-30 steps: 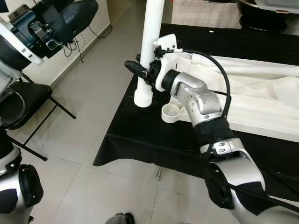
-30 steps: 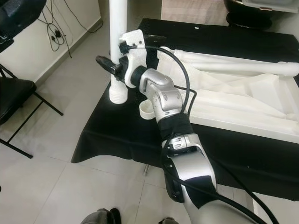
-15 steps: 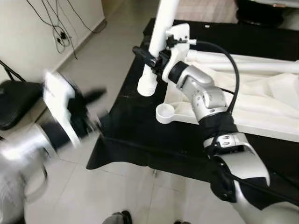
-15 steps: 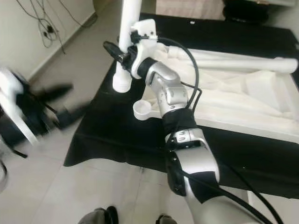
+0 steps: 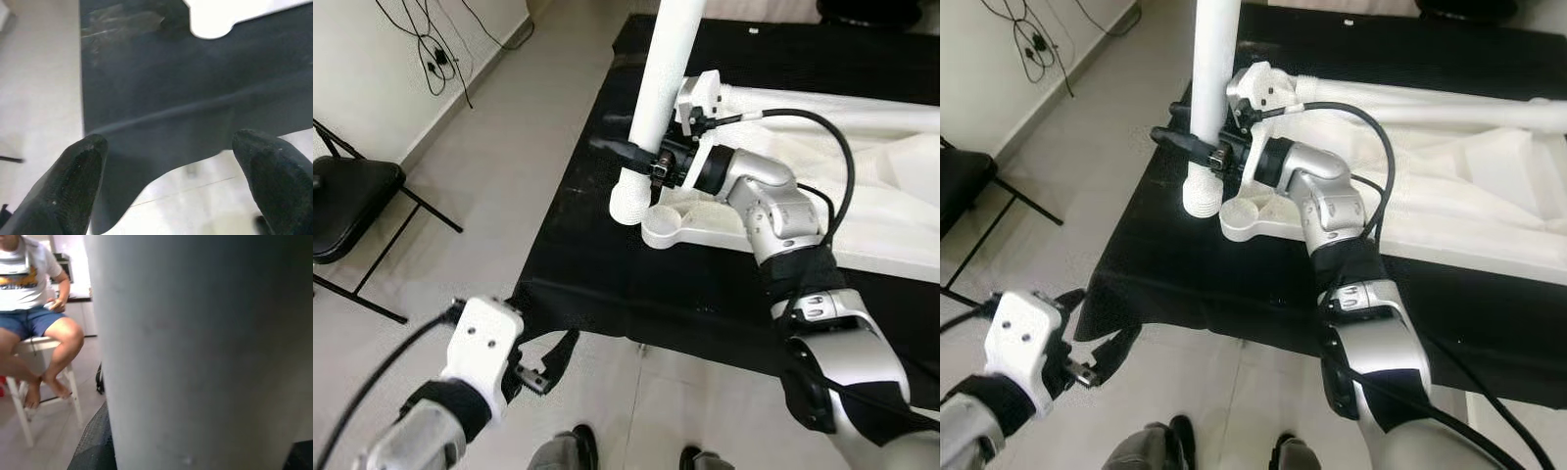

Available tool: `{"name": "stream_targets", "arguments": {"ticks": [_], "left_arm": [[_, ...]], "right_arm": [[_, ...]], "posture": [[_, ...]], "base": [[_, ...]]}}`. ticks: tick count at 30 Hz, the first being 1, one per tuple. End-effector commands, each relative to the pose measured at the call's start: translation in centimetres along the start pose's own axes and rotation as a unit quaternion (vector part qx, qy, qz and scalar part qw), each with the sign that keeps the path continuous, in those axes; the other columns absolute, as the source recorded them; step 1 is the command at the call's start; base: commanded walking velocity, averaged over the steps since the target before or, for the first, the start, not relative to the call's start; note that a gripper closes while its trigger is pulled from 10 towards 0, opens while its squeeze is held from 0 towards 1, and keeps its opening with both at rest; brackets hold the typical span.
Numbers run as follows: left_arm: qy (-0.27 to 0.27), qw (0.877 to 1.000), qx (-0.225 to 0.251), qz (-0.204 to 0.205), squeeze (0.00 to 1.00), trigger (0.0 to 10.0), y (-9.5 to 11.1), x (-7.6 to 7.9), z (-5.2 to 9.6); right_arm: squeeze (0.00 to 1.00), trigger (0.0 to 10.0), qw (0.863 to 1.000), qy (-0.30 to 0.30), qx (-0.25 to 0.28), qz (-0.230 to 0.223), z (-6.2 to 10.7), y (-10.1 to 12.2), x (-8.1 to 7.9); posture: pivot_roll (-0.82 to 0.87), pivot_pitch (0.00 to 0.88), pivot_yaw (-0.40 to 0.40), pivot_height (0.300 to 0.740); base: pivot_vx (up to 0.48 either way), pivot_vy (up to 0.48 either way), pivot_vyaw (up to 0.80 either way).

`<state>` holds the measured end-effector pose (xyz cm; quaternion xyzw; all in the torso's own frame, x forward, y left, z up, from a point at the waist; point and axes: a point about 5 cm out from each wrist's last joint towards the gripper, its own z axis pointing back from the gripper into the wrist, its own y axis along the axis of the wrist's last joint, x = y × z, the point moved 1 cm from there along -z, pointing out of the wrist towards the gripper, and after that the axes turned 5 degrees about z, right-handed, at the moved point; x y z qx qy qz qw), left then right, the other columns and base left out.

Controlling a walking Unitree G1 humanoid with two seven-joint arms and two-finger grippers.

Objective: Building children table

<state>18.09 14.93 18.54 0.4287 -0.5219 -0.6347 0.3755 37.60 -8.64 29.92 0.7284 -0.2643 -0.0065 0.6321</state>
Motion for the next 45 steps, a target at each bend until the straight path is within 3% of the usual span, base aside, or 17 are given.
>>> {"name": "stream_targets", "arguments": {"ticks": [1,3,5,12,15,18,28,38,45], "left_arm": [[0.024,0.999,-0.006,-0.024,0.00,10.0,-0.4,-0.4,0.2],[0.060,0.996,-0.001,-0.072,0.00,10.0,-0.1,-1.6,0.5],[0.067,0.994,-0.002,-0.088,0.00,10.0,-0.2,-1.8,0.7],[0.072,0.993,0.006,-0.091,0.00,10.0,-0.1,-1.2,1.6],[0.071,0.992,0.019,-0.098,0.00,10.0,0.4,-0.3,2.2],[0.066,0.993,0.023,-0.097,0.00,10.0,0.5,0.0,2.4],[0.057,0.993,0.030,-0.095,0.00,10.0,0.8,0.6,3.0],[0.056,0.993,0.042,-0.097,0.00,10.0,0.9,1.0,3.2],[0.055,0.993,0.048,-0.096,0.00,10.0,1.0,1.3,3.3]], "right_arm": [[0.00,10.0,1.000,0.019,0.009,0.008,-0.4,0.3,-0.2],[0.00,10.0,1.000,0.011,-0.001,0.017,-0.5,0.4,0.3],[0.00,10.0,1.000,0.008,0.004,0.018,-0.5,0.9,0.7],[0.00,10.0,0.999,0.029,0.024,0.023,0.5,2.4,1.5],[0.00,10.0,0.993,0.105,0.035,0.027,1.7,3.6,1.0],[0.00,10.0,0.989,0.141,0.038,0.032,1.9,4.3,0.8],[0.00,10.0,0.979,0.194,0.033,0.052,1.1,5.2,0.6],[0.00,10.0,0.958,0.271,-0.036,0.087,0.2,3.6,-0.9],[0.00,10.0,0.965,0.245,-0.036,0.085,0.3,4.1,0.2]], "posture": [[0.09,0.344,0.030,0.740],[0.10,0.366,0.037,0.740],[0.10,0.378,0.039,0.740],[0.10,0.414,0.041,0.740],[0.10,0.437,0.043,0.740],[0.10,0.444,0.041,0.740],[0.10,0.463,0.040,0.740],[0.11,0.485,0.027,0.740],[0.11,0.495,0.017,0.740]], "base": [[0.000,0.000,0.00],[0.000,0.000,0.00],[0.000,0.000,0.00],[0.000,0.000,0.00],[0.000,0.000,0.00],[0.000,0.000,0.00],[0.000,0.000,0.00],[0.000,0.000,0.00],[0.000,0.000,0.00]]}}
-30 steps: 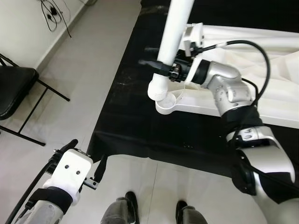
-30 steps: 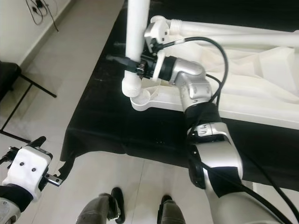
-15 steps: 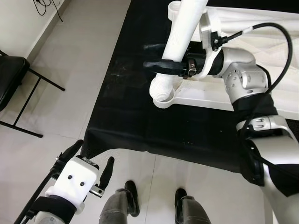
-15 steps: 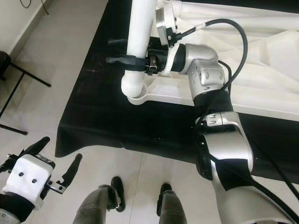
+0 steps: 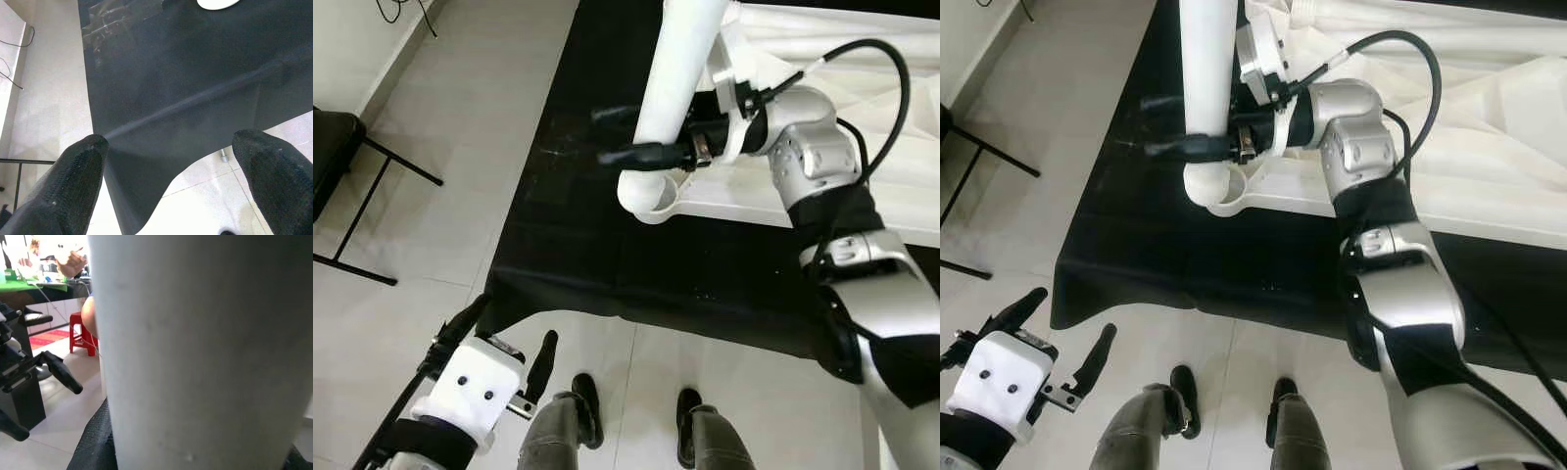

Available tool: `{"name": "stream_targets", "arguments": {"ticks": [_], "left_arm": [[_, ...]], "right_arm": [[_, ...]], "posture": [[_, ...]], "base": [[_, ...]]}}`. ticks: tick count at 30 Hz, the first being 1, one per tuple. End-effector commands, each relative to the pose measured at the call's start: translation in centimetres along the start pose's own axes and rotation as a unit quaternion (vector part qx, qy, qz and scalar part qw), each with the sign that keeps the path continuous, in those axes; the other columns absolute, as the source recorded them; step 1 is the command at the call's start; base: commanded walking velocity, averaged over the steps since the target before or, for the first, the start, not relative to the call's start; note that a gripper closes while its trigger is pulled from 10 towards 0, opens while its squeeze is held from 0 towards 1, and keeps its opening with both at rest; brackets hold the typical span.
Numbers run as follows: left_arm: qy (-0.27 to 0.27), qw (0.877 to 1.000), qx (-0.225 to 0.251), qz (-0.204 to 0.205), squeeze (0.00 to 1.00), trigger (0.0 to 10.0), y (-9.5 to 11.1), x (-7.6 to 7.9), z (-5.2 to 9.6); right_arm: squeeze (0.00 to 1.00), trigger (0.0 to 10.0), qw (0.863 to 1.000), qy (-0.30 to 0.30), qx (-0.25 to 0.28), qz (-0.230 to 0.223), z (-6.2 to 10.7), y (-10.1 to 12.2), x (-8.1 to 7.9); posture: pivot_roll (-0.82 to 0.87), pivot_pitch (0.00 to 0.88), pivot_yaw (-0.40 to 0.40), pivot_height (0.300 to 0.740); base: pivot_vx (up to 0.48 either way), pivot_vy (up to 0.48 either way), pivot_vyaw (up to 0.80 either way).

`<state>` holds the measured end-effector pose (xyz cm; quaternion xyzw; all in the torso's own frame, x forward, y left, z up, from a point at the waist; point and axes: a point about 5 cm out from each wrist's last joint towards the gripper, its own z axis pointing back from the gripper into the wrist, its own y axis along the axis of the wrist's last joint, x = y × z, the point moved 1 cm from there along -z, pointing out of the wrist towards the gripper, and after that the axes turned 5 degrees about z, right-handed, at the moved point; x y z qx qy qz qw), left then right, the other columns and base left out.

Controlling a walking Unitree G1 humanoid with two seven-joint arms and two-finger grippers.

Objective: Building children table

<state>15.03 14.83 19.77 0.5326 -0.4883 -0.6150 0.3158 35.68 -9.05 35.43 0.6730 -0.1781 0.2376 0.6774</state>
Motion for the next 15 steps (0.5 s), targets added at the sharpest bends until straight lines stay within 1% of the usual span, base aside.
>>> {"name": "stream_targets", "arguments": {"ticks": [1,2,3,4,15], "left_arm": [[-0.001,1.000,-0.005,0.004,0.00,10.0,-0.08,0.31,0.40],[0.000,1.000,-0.004,0.004,0.00,10.0,-0.06,0.31,0.40],[0.000,1.000,-0.004,0.004,0.00,10.0,-0.06,0.31,0.40],[0.000,1.000,-0.002,0.004,0.00,10.0,-0.03,0.30,0.42],[-0.001,1.000,0.001,0.004,0.00,10.0,0.04,0.27,0.44]], "right_arm": [[0.00,10.0,0.999,0.002,-0.019,-0.032,0.39,-1.48,-0.45],[0.00,10.0,0.999,0.004,-0.002,-0.042,0.56,-1.19,-0.41],[0.00,10.0,0.999,0.004,-0.002,-0.042,0.56,-1.19,-0.41],[0.00,10.0,0.998,0.011,0.016,-0.052,0.71,-0.80,-0.46],[0.00,10.0,0.999,0.017,0.005,-0.048,1.19,-0.57,-0.50]], "posture": [[0.11,0.495,0.017,0.740],[0.11,0.499,0.017,0.740],[0.11,0.499,0.017,0.740],[0.11,0.502,0.020,0.740],[0.11,0.503,0.023,0.740]], "base": [[0.000,0.000,0.00],[0.000,0.000,0.00],[0.000,0.000,0.00],[0.000,0.000,0.00],[0.000,0.000,0.00]]}}
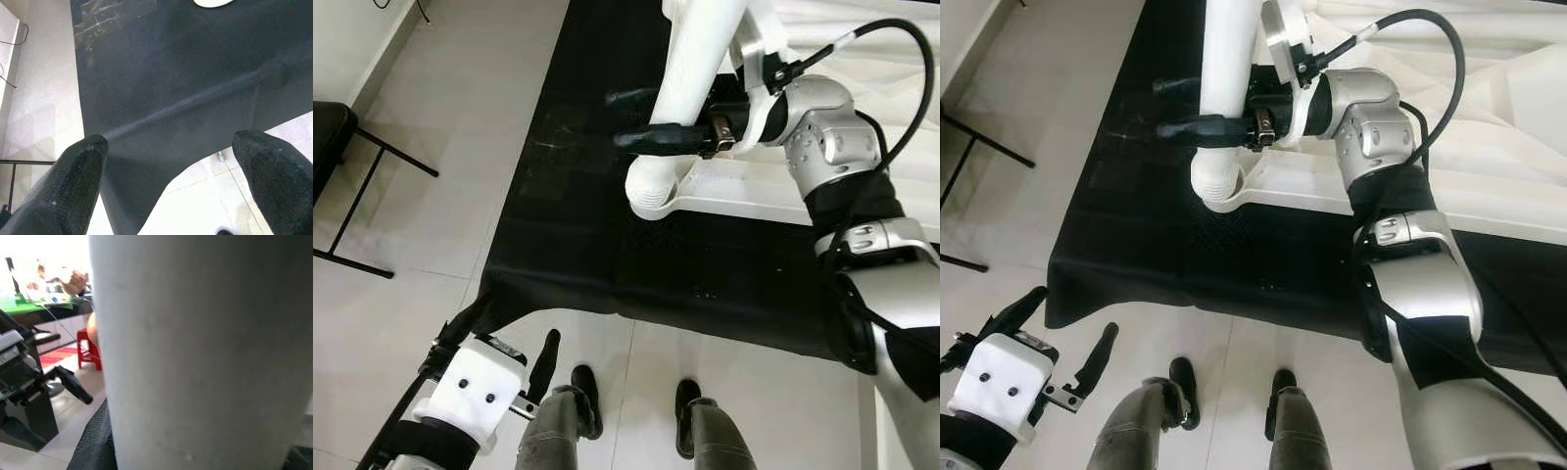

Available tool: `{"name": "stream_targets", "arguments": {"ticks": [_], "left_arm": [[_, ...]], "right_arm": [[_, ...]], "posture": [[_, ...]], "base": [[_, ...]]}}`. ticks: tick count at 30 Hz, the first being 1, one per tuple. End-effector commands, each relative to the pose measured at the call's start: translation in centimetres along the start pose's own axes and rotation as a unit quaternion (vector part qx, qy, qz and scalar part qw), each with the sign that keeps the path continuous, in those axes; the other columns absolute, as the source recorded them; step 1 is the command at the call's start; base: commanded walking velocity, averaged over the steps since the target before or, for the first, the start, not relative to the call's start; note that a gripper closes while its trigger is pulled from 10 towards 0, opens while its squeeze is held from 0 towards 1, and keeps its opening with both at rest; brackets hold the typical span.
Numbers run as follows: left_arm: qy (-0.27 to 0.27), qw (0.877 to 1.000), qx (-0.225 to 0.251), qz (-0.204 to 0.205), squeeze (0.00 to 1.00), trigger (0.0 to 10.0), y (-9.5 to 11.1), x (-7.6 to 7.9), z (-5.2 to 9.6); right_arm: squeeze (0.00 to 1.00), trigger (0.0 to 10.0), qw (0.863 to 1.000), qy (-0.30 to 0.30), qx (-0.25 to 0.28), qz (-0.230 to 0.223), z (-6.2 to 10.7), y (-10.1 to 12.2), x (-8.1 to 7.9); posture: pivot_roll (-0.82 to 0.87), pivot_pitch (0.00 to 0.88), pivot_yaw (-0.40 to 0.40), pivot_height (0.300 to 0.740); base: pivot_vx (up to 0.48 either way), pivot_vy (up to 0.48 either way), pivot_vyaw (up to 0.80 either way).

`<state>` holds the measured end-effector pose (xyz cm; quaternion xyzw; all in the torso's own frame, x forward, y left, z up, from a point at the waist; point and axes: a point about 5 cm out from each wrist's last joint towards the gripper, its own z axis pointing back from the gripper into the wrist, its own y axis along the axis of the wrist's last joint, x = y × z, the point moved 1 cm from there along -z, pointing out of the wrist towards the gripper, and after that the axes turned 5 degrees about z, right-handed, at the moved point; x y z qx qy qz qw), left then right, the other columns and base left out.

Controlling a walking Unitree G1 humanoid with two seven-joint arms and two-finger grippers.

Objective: Building children table

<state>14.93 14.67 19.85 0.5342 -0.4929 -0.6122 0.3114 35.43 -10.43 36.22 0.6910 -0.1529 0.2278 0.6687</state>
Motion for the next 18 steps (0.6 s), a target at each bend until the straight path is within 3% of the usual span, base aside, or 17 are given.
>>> {"name": "stream_targets", "arguments": {"ticks": [1,11,18], "left_arm": [[0.000,1.000,-0.006,0.003,0.00,10.0,-0.10,0.09,0.41],[0.000,1.000,-0.006,-0.001,0.00,10.0,-0.08,0.08,0.40],[0.000,1.000,-0.006,-0.002,0.00,10.0,-0.08,0.08,0.41]], "right_arm": [[0.00,10.0,1.000,0.010,-0.021,-0.021,-0.10,-1.46,-0.46],[0.00,10.0,0.999,0.007,-0.034,-0.013,0.02,-1.60,-0.31],[0.00,10.0,0.998,0.037,-0.054,0.009,-0.35,-1.73,-1.19]], "posture": [[0.10,0.503,0.024,0.740],[0.11,0.495,0.027,0.740],[0.11,0.490,0.029,0.740]], "base": [[0.000,0.000,0.00],[0.000,0.000,0.00],[0.000,0.000,0.00]]}}
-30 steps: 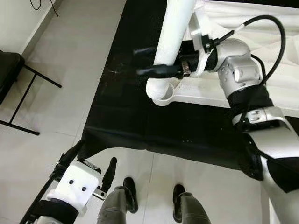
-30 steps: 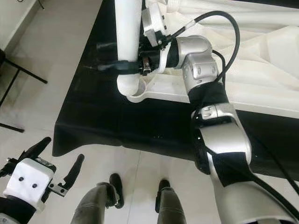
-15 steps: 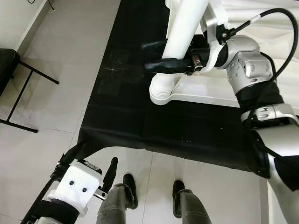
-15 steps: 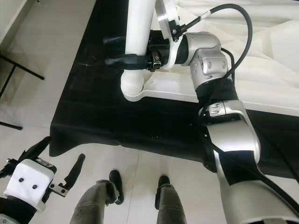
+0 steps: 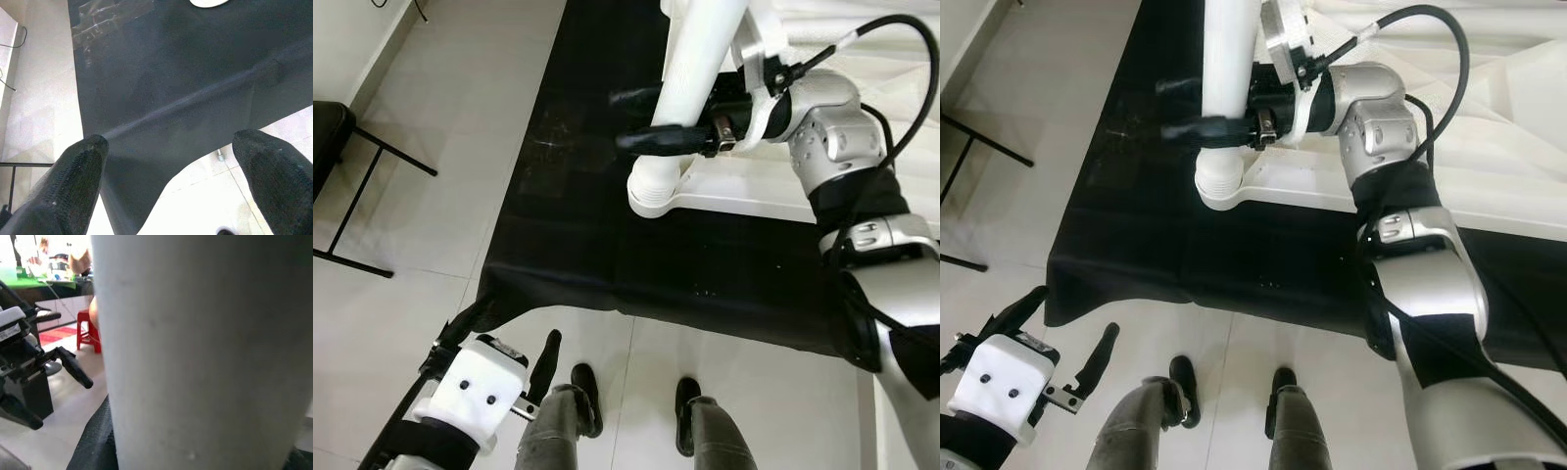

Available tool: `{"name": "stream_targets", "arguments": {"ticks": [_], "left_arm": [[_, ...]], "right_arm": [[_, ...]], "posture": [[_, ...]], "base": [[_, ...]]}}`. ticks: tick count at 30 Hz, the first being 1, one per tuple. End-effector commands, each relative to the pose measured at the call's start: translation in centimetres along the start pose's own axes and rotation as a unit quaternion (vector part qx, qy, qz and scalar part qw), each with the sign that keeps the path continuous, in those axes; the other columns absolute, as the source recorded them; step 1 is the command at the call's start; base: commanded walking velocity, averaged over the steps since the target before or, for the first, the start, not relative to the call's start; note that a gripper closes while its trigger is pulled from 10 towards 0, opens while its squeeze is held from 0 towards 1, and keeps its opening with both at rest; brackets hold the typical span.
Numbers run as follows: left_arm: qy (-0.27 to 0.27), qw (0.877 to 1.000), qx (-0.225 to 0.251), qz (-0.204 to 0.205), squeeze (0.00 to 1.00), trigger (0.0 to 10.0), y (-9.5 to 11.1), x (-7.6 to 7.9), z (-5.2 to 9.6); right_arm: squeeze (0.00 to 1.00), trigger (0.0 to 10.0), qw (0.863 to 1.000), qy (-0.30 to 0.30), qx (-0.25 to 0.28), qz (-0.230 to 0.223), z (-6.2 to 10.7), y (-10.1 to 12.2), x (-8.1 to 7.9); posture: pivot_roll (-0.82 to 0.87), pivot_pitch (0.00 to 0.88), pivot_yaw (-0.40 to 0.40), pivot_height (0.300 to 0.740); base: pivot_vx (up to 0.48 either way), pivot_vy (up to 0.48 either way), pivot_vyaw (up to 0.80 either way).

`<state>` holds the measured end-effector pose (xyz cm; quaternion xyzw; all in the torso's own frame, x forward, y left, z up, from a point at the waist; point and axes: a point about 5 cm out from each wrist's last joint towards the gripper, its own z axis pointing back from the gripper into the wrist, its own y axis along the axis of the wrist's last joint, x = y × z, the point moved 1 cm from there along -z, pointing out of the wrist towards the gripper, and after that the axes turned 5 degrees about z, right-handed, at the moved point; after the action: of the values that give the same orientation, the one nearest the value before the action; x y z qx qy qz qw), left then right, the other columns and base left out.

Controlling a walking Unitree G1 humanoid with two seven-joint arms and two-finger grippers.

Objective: Building children table

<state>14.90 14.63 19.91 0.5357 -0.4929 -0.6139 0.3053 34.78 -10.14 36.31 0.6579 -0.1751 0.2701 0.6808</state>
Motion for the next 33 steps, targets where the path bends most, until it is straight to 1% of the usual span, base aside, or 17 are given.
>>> {"name": "stream_targets", "arguments": {"ticks": [1,2,3,4,8,11,16,19,22,27,29,33], "left_arm": [[0.003,1.000,-0.009,0.003,0.00,10.0,-0.2,0.0,0.4],[0.003,1.000,-0.009,0.002,0.00,10.0,-0.2,0.0,0.4],[0.003,1.000,-0.009,0.002,0.00,10.0,-0.2,0.0,0.4],[0.003,1.000,-0.009,0.002,0.00,10.0,-0.2,0.0,0.4],[0.002,1.000,-0.010,0.002,0.00,10.0,-0.2,0.0,0.3],[0.003,1.000,-0.009,0.001,0.00,10.0,-0.1,0.0,0.3],[0.003,1.000,-0.009,0.000,0.00,10.0,-0.1,0.0,0.3],[0.003,1.000,-0.009,0.000,0.00,10.0,-0.1,0.1,0.3],[0.003,1.000,-0.008,0.000,0.00,10.0,-0.1,0.1,0.2],[0.004,1.000,-0.007,0.000,0.00,10.0,-0.1,0.0,0.2],[0.004,1.000,-0.007,0.000,0.00,10.0,0.0,0.0,0.1],[0.004,1.000,-0.007,-0.001,0.00,10.0,0.0,0.0,0.1]], "right_arm": [[0.00,10.0,0.999,0.033,-0.029,-0.027,-0.6,-1.9,-1.4],[0.00,10.0,0.998,0.054,-0.031,-0.019,-1.4,-1.8,-1.8],[0.00,10.0,0.998,0.054,-0.031,-0.019,-1.4,-1.8,-1.8],[0.00,10.0,0.997,0.066,-0.032,-0.013,-1.9,-1.6,-2.1],[0.00,10.0,0.997,0.071,-0.030,-0.019,-2.5,-1.7,-2.0],[0.00,10.0,0.997,0.061,-0.036,-0.034,-2.7,-2.0,-1.5],[0.00,10.0,0.997,0.054,-0.039,-0.044,-2.8,-2.1,-1.3],[0.00,10.0,0.997,0.039,-0.048,-0.052,-2.9,-2.2,-1.1],[0.00,10.0,0.996,0.005,-0.070,-0.063,-3.0,-2.5,-0.6],[0.00,10.0,0.994,-0.003,-0.083,-0.067,-3.2,-2.7,-0.5],[0.00,10.0,0.992,-0.009,-0.100,-0.073,-3.3,-3.1,-0.4],[0.00,10.0,0.991,-0.019,-0.111,-0.078,-3.4,-3.3,-0.4]], "posture": [[0.11,0.489,0.030,0.740],[0.10,0.485,0.032,0.740],[0.10,0.485,0.032,0.740],[0.10,0.485,0.032,0.740],[0.09,0.476,0.029,0.740],[0.09,0.471,0.027,0.740],[0.09,0.469,0.025,0.740],[0.09,0.468,0.024,0.740],[0.08,0.467,0.023,0.740],[0.08,0.472,0.022,0.740],[0.08,0.473,0.023,0.740],[0.08,0.473,0.023,0.740]], "base": [[0.000,0.000,0.00],[0.000,0.000,0.00],[0.000,0.000,0.00],[0.000,0.000,0.00],[0.000,0.000,0.00],[0.000,0.000,0.00],[0.000,0.000,0.00],[0.000,0.000,0.00],[0.000,0.000,0.00],[0.000,0.000,0.00],[0.000,0.000,0.00],[0.000,0.000,0.00]]}}
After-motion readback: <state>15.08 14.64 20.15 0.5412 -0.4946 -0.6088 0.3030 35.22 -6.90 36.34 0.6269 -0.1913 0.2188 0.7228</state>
